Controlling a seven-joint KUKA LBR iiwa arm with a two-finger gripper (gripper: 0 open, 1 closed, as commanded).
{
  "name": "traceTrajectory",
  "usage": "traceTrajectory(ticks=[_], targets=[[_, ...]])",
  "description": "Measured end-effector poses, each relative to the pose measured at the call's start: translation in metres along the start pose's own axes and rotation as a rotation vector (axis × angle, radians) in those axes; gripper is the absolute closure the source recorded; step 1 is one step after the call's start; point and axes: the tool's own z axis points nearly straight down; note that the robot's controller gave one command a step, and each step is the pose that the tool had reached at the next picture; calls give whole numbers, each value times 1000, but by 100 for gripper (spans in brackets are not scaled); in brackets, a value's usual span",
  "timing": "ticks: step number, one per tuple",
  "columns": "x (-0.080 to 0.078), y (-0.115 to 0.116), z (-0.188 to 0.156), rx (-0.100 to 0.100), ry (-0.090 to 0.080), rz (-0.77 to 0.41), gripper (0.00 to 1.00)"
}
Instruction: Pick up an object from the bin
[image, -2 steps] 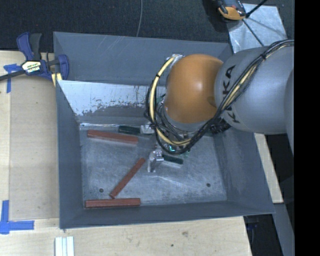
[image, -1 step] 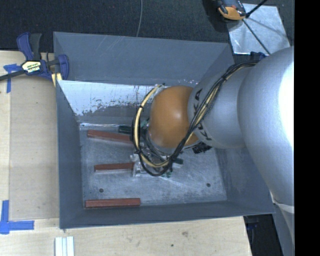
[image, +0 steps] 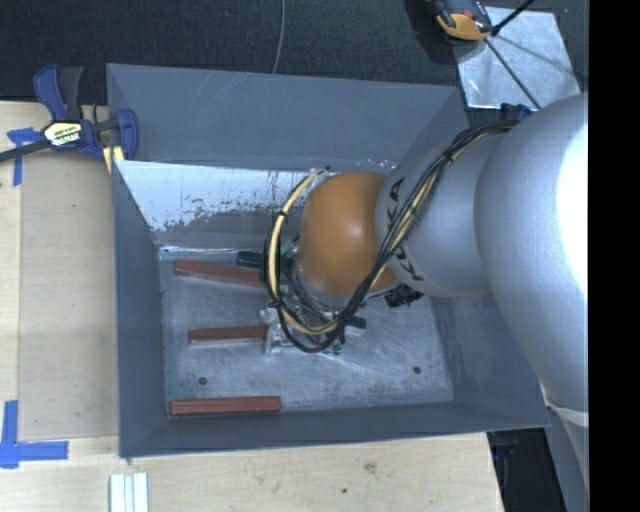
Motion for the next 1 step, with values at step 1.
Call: traceTrajectory(ticks=[1], targets=[[1,11,-135,3,13,-41,100]])
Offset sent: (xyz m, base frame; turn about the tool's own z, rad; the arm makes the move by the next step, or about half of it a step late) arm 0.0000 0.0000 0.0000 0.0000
